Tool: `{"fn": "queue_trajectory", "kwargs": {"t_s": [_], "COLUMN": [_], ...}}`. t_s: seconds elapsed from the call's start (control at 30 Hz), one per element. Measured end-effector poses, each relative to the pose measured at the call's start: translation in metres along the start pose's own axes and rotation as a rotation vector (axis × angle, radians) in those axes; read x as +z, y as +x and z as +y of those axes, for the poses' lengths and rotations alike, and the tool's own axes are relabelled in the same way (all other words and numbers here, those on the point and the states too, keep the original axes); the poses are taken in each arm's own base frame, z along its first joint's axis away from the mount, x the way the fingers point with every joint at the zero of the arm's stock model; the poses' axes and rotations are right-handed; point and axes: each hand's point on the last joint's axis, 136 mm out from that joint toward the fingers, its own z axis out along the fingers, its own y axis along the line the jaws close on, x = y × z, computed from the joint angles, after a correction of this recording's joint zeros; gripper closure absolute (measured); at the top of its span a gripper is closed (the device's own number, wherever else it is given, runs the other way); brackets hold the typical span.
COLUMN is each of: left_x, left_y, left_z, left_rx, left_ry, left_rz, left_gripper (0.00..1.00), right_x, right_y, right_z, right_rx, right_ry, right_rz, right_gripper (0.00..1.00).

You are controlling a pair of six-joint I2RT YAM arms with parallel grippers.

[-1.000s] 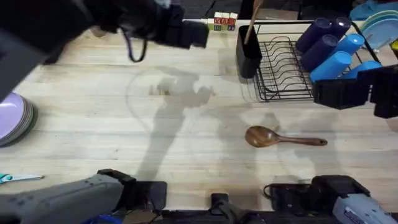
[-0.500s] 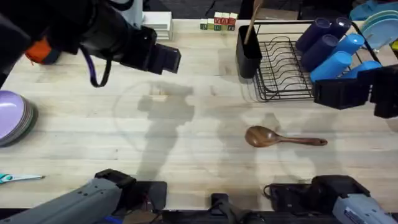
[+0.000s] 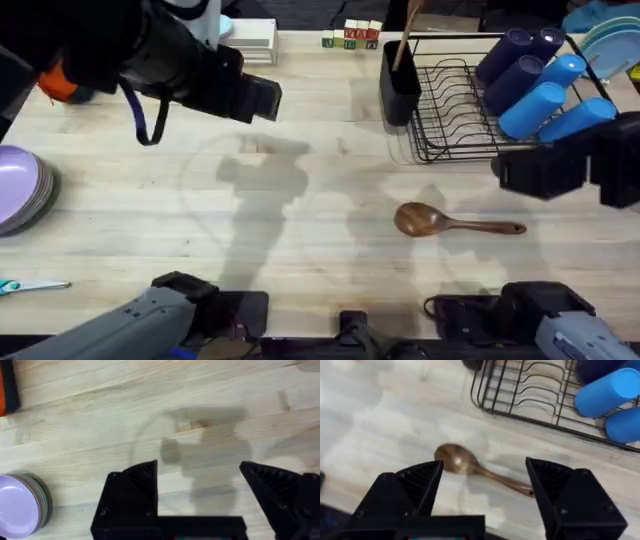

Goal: Pick up the spoon on the table one by one and put them onto the rack

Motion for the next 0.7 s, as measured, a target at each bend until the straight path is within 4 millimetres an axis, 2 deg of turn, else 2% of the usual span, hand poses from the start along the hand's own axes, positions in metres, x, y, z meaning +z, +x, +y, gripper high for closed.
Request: {"fn": "queue_trajectory", "kwargs": {"t_s": [0.1,0.37,0.5,0.7], "left_x": [0.0,0.0,0.0,0.0], "left_y": [0.0,0.0,0.0,0.0], "left_z": [0.0,0.0,0.0,0.0], "left_rx": [0.0,0.0,0.0,0.0], "left_ry": [0.0,0.0,0.0,0.0], "left_rz": [0.0,0.0,0.0,0.0], "left_gripper": [0.007,0.007,0.007,0.007], "right_x": [0.001,0.001,0.0,-0.002], "right_y": [0.007,0.021,0.023,0.029], "right_z": [0.003,0.006,-0.003,-0.022], "right_rx": [-0.089,-0.496,-0.653,-0.748], "right_ry": [-0.018,-0.05,-0.015,0.076], "right_rz": [0.033,0.085,0.108,0.179], "right_gripper": [0.005,0.006,0.006,0.005]}}
